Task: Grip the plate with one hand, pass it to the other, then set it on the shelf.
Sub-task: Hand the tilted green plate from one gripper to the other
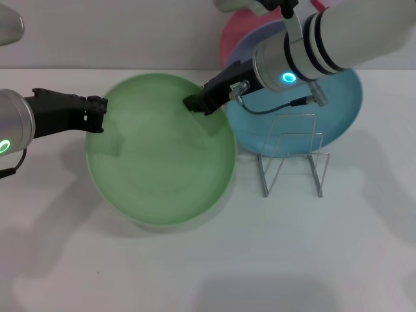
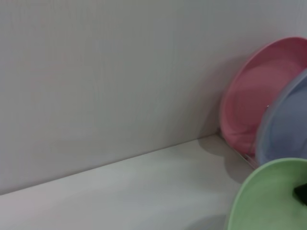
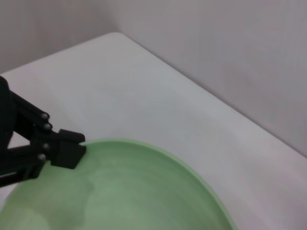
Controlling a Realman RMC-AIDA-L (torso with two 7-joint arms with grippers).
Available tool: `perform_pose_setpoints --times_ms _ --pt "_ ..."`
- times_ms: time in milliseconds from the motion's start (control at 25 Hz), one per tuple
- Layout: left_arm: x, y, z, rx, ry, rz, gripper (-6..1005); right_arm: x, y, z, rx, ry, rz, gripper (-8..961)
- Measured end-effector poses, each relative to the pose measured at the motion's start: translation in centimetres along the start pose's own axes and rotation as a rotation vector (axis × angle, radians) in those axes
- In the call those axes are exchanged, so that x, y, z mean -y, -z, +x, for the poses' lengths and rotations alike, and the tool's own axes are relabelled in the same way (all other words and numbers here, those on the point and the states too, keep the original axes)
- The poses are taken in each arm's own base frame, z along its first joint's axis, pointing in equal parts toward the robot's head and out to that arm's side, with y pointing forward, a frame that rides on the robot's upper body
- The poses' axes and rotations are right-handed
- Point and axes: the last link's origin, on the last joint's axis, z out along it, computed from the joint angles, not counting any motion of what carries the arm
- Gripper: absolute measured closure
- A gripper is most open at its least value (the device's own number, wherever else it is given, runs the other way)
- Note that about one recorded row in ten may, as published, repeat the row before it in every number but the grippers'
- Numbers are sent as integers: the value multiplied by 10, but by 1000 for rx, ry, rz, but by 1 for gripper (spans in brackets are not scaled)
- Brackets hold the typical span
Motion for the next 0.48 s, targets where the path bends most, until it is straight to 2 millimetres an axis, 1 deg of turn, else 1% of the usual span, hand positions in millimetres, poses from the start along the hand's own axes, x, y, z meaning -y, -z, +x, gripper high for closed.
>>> perform_pose_setpoints --times_ms 200,400,480 --pt "-2 0 0 2 -13 -11 963 -2 8 0 27 8 9 761" --pt "-5 3 5 -33 -25 -13 962 -1 9 3 25 2 12 798" --pt "-5 3 6 -37 -29 -13 898 -1 9 5 22 1 14 816"
